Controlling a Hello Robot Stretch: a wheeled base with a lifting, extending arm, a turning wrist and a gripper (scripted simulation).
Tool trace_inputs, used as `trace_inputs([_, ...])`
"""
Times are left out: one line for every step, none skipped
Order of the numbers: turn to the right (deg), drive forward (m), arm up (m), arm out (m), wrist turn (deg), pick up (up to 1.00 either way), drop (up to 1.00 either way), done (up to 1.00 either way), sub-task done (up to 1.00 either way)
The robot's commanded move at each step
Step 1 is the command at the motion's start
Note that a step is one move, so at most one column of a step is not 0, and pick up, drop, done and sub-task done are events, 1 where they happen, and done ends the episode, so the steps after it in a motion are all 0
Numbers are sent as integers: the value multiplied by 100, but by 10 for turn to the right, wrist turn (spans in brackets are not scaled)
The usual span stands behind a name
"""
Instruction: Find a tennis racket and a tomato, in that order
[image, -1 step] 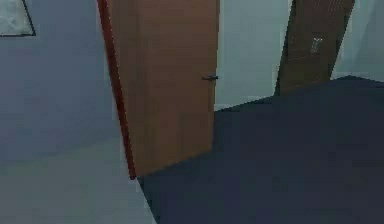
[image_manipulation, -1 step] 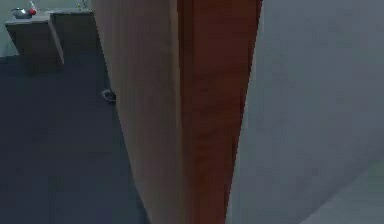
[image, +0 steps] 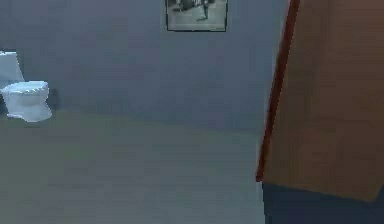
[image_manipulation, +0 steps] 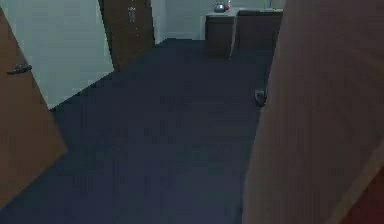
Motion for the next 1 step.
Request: trace_inputs([-300,0,0,0,0,0,0,0,0])
